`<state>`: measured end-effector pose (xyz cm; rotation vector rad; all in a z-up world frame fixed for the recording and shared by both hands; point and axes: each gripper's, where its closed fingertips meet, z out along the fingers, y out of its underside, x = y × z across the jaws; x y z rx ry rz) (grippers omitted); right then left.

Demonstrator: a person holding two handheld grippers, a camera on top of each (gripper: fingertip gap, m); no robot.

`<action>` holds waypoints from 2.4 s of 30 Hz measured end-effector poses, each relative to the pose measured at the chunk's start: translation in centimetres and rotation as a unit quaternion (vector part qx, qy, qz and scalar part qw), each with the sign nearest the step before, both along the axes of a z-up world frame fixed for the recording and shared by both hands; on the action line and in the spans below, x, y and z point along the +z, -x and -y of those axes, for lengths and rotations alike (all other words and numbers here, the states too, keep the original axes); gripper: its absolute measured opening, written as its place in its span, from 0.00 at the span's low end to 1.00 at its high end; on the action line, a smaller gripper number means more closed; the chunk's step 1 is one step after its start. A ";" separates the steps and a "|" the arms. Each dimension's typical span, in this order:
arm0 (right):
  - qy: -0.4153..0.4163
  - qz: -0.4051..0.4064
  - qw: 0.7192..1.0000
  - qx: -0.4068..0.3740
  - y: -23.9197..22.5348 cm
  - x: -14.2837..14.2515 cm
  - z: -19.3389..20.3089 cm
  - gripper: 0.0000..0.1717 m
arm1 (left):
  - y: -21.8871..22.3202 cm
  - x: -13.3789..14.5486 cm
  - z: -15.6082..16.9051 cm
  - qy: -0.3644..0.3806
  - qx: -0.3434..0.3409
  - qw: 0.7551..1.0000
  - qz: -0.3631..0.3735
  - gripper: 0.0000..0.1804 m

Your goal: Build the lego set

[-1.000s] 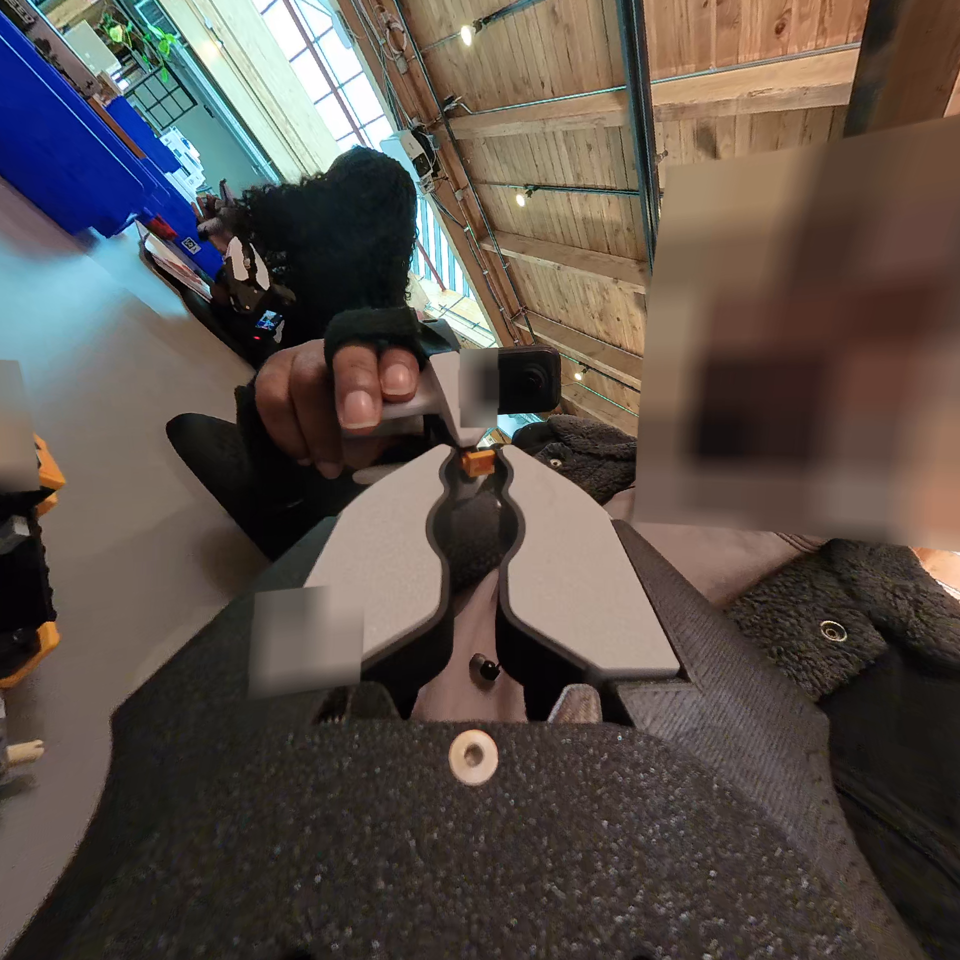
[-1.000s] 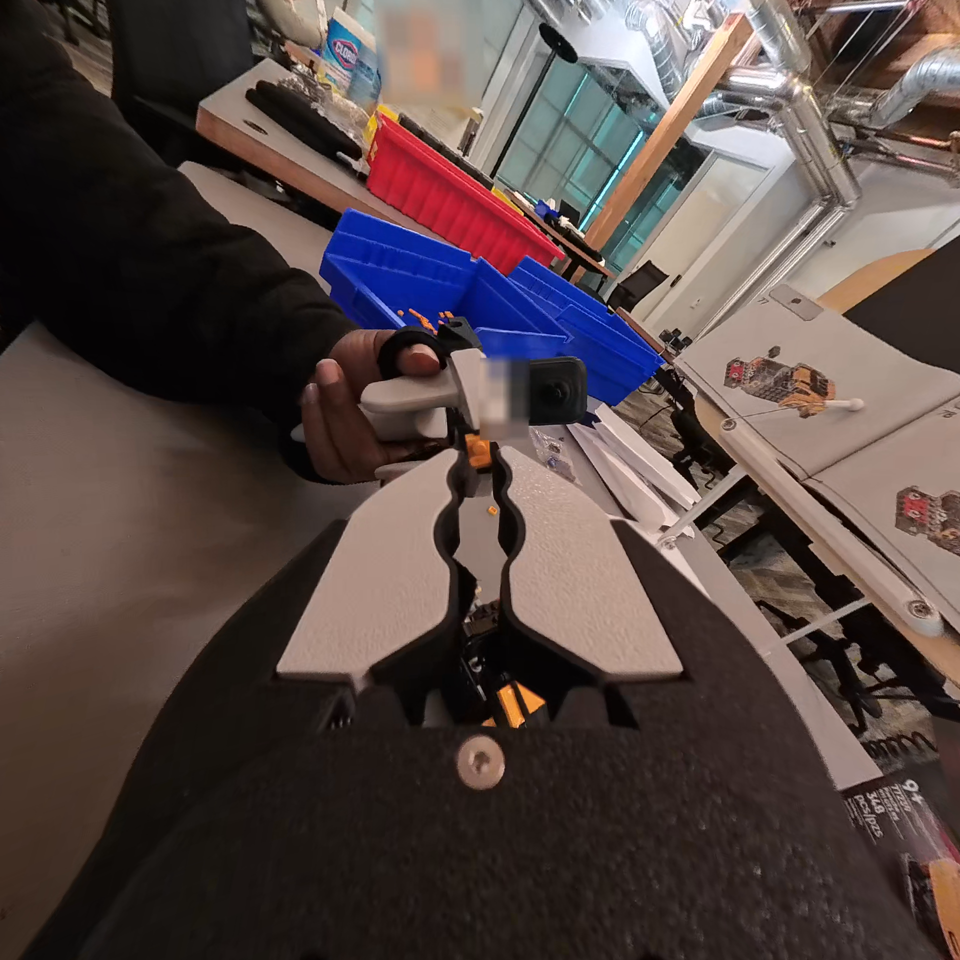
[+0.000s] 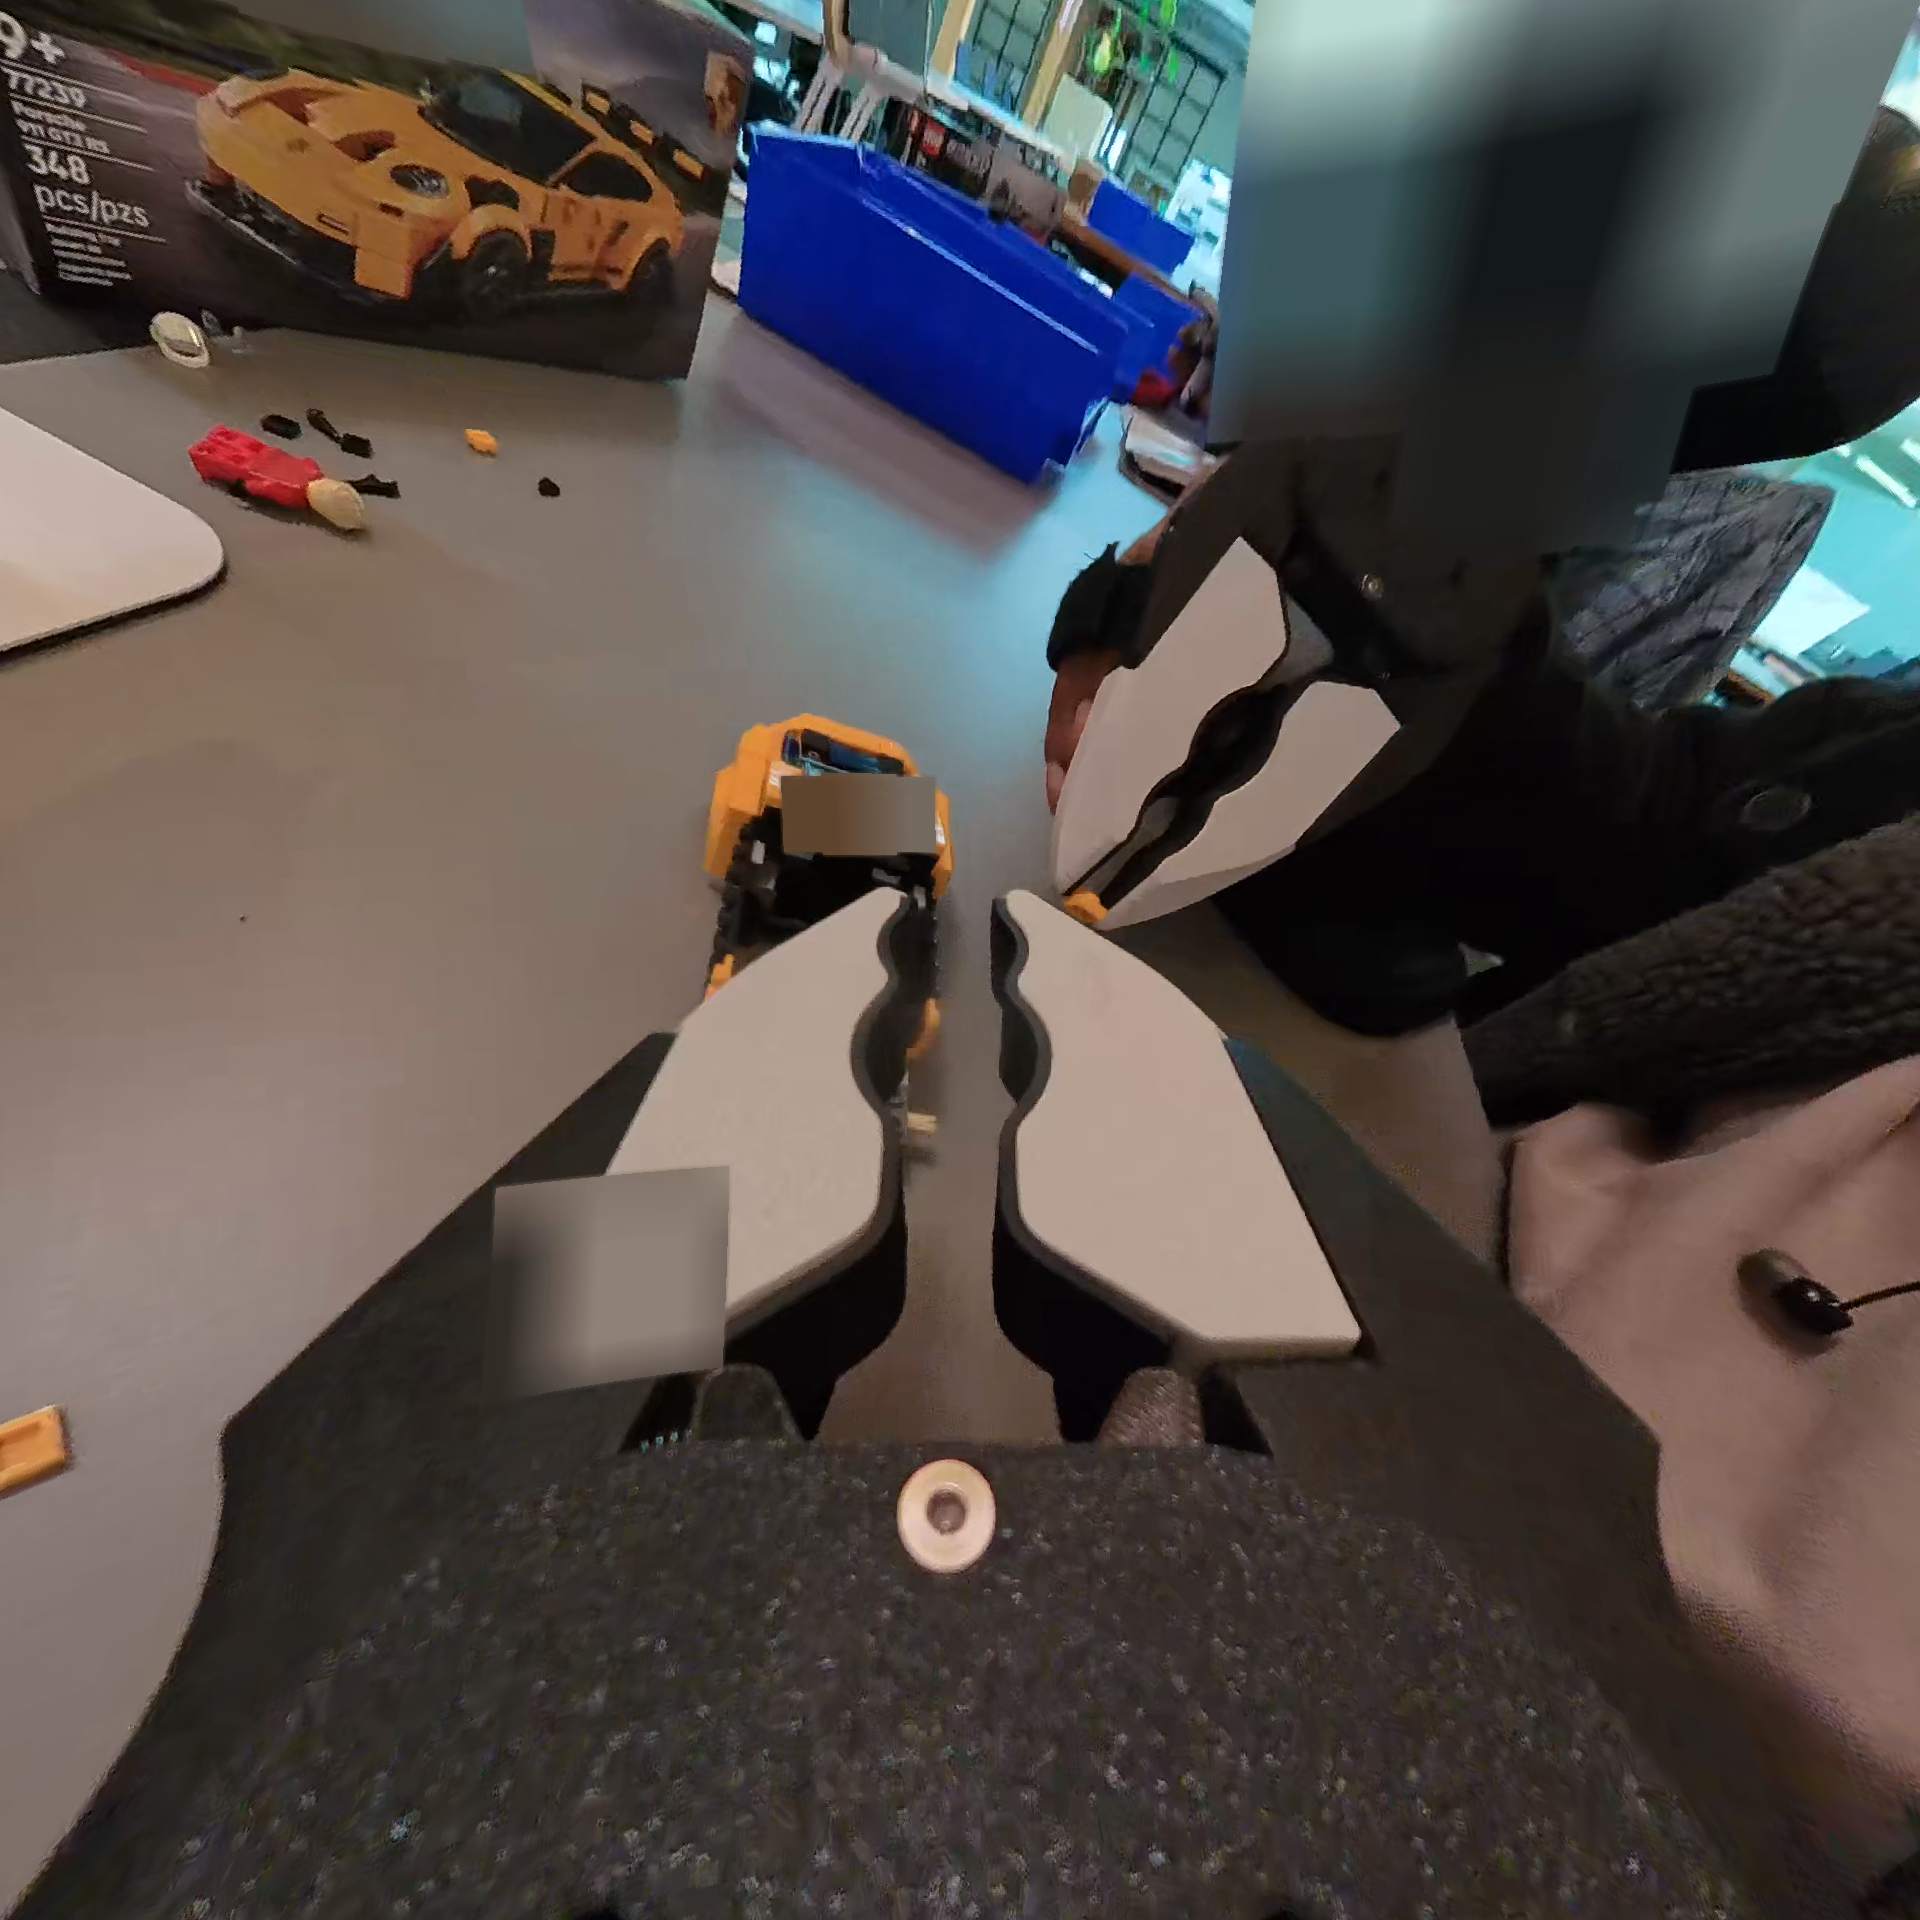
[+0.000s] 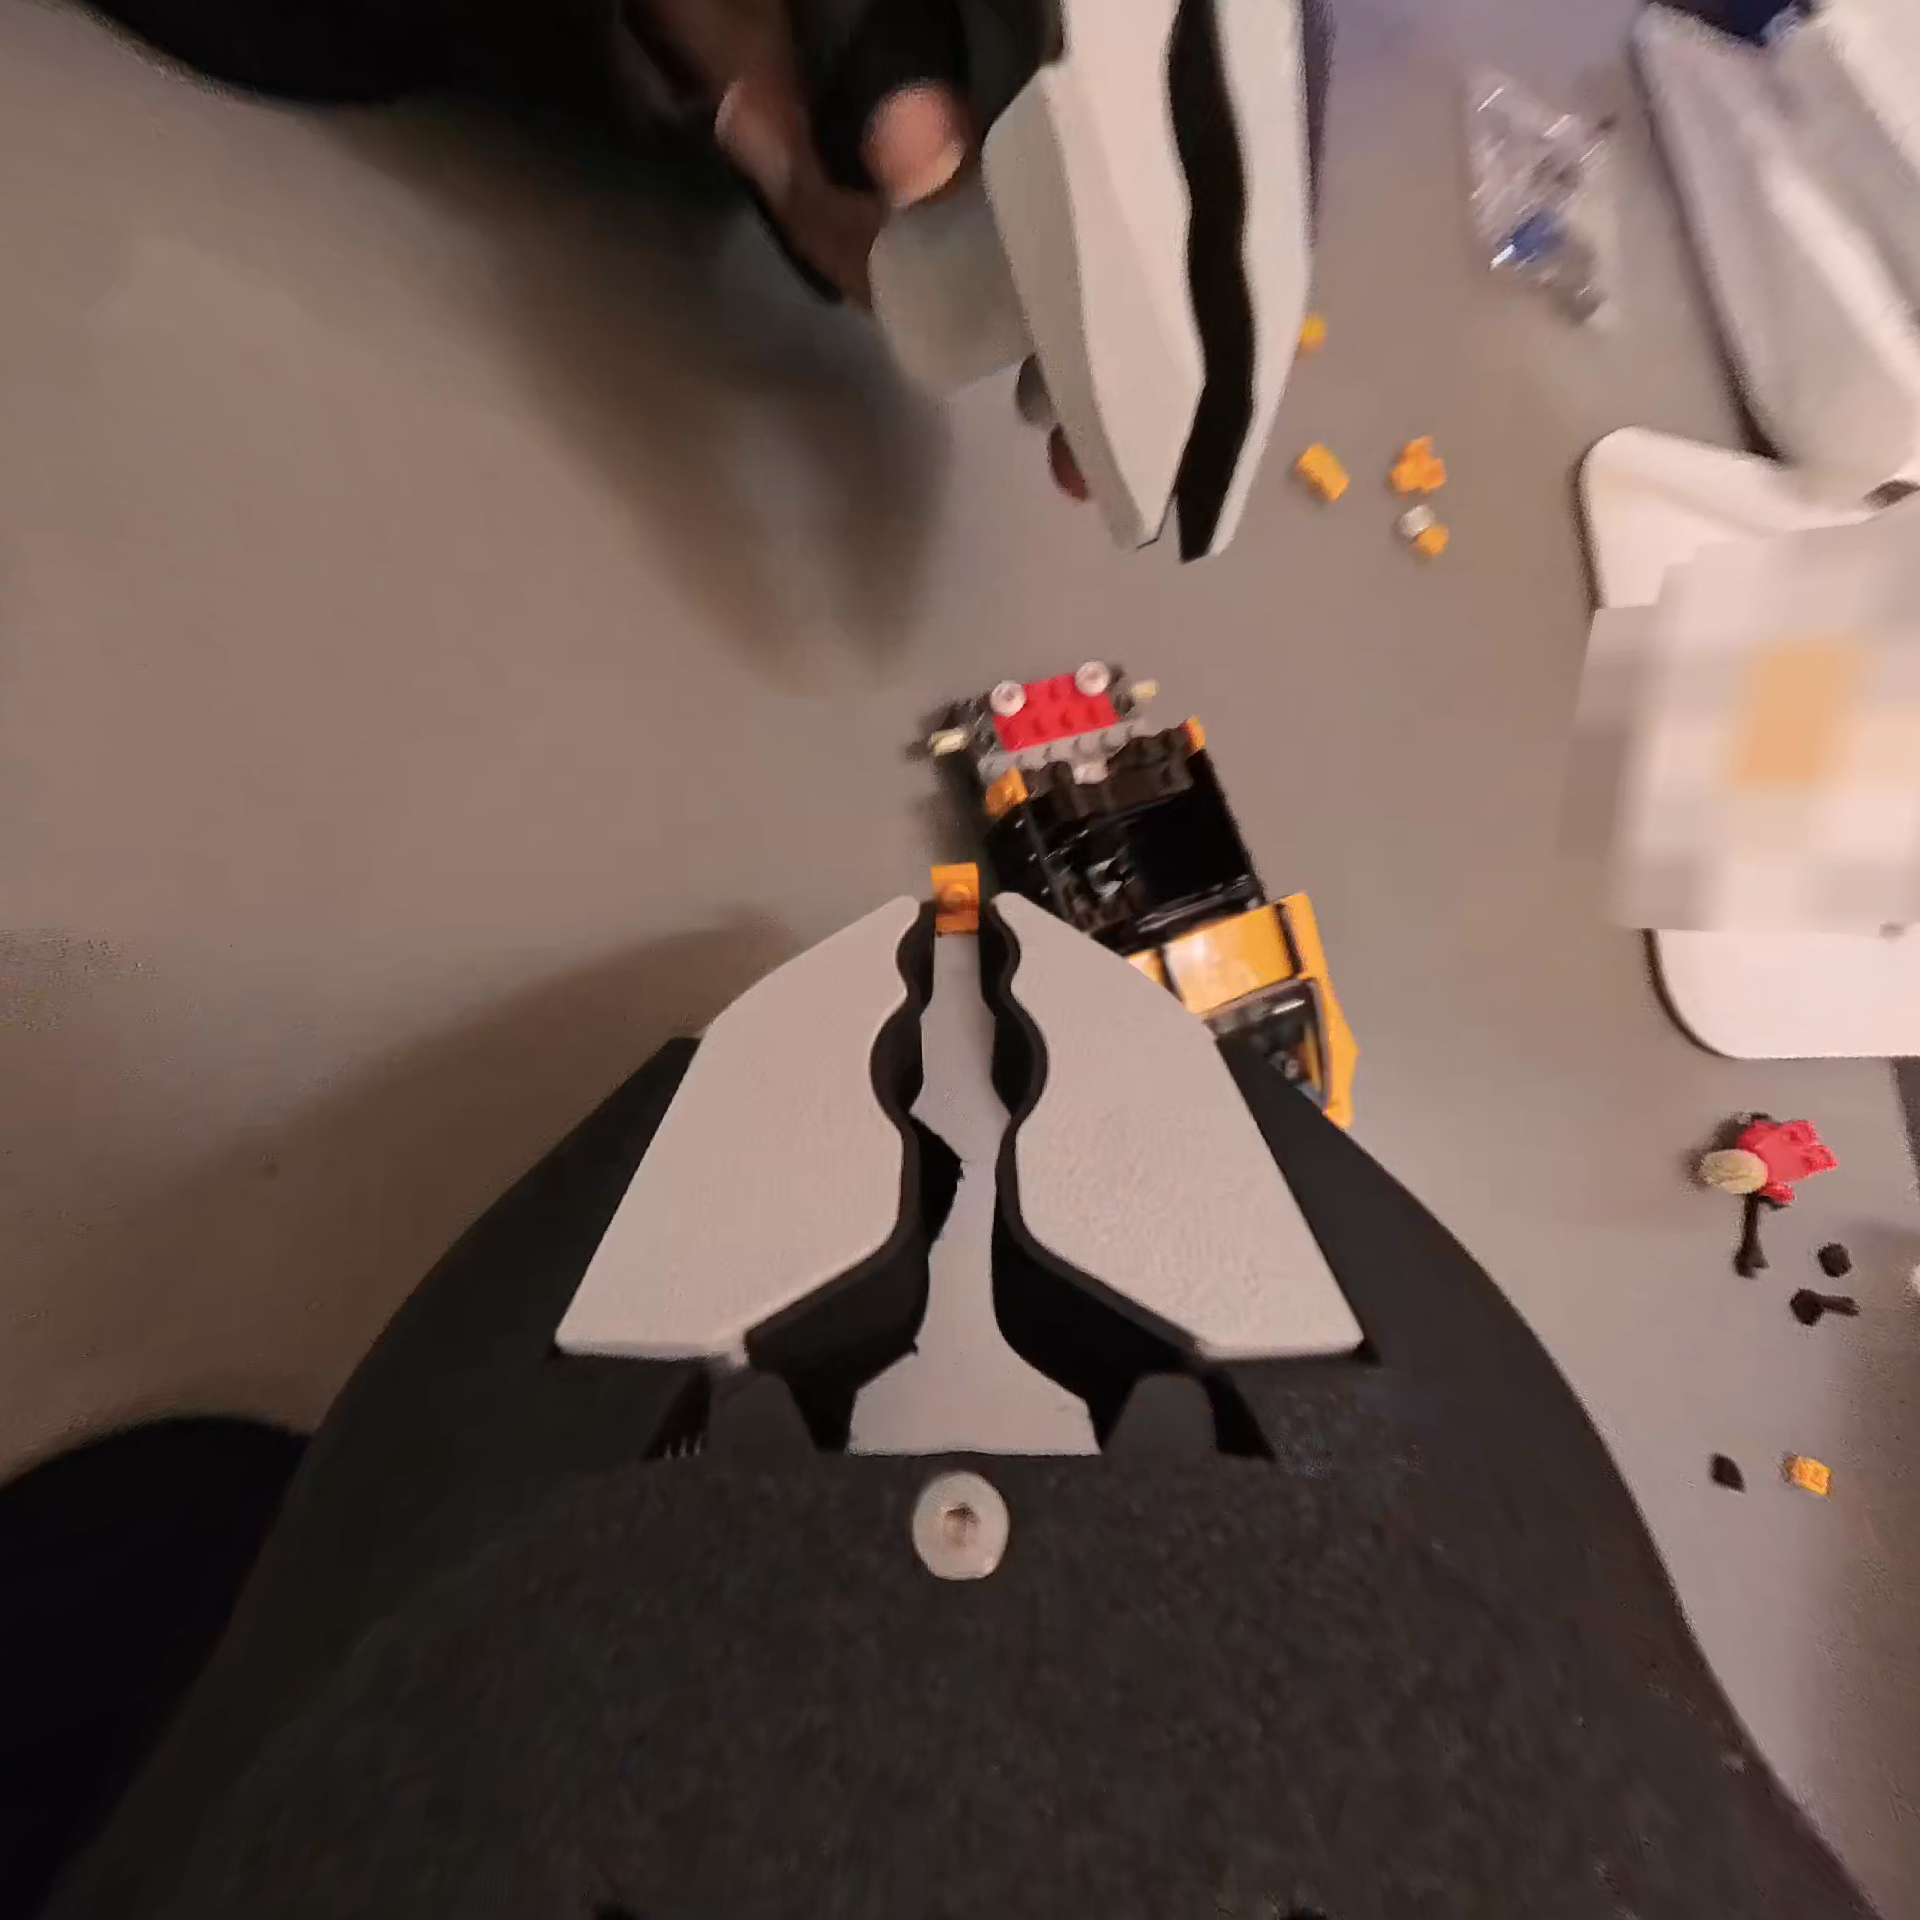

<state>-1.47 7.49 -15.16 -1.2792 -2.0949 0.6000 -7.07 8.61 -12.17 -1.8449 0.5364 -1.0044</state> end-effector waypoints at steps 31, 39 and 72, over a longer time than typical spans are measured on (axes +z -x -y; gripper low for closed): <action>-0.130 0.284 0.937 0.155 -0.7 -5.1 1.9 0.08 | -0.7 -0.6 0.5 -0.011 -0.004 0.998 -0.057 0.07; -0.067 0.191 0.972 0.119 0.0 -2.7 2.1 0.13 | -0.7 -0.6 0.5 -0.010 -0.004 0.998 -0.057 0.07; 0.102 0.090 0.986 -0.098 0.6 -4.7 1.6 0.03 | -0.7 -2.3 0.4 0.012 0.002 0.995 -0.097 0.07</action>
